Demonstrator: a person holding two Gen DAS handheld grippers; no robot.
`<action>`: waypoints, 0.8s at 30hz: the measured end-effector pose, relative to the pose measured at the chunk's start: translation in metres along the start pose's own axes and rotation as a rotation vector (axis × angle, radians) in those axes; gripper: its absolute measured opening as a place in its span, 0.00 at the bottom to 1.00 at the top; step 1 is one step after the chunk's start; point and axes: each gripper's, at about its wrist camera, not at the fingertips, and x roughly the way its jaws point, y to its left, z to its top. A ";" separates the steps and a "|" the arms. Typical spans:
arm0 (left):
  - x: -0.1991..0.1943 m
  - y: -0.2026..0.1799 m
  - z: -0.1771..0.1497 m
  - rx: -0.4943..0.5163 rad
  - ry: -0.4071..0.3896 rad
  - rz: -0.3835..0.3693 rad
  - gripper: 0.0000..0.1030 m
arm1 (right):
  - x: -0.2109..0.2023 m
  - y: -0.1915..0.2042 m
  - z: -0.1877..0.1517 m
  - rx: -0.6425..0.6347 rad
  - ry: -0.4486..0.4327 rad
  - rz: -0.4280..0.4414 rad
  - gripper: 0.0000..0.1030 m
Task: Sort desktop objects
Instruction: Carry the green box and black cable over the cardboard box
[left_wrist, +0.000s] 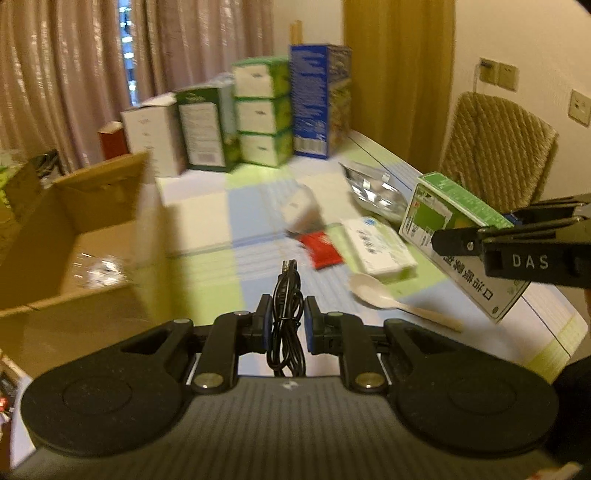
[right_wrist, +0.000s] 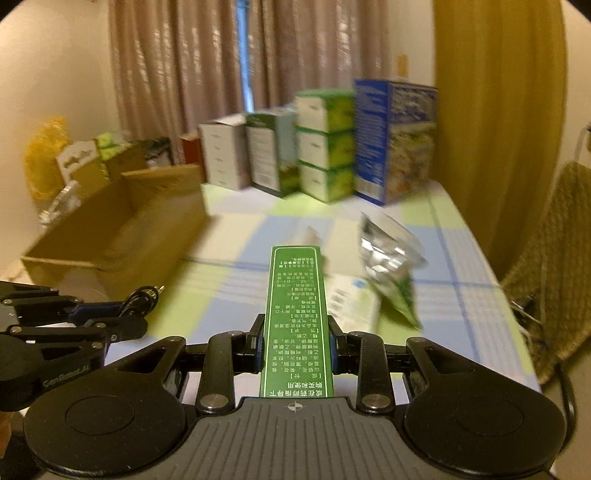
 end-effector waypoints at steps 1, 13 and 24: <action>-0.004 0.007 0.003 -0.003 -0.002 0.009 0.13 | 0.001 0.008 0.005 -0.004 -0.006 0.017 0.27; -0.037 0.135 0.035 -0.076 -0.029 0.145 0.13 | 0.036 0.116 0.069 -0.066 -0.044 0.197 0.27; -0.009 0.225 0.045 -0.115 -0.006 0.204 0.13 | 0.108 0.187 0.101 -0.112 -0.016 0.272 0.27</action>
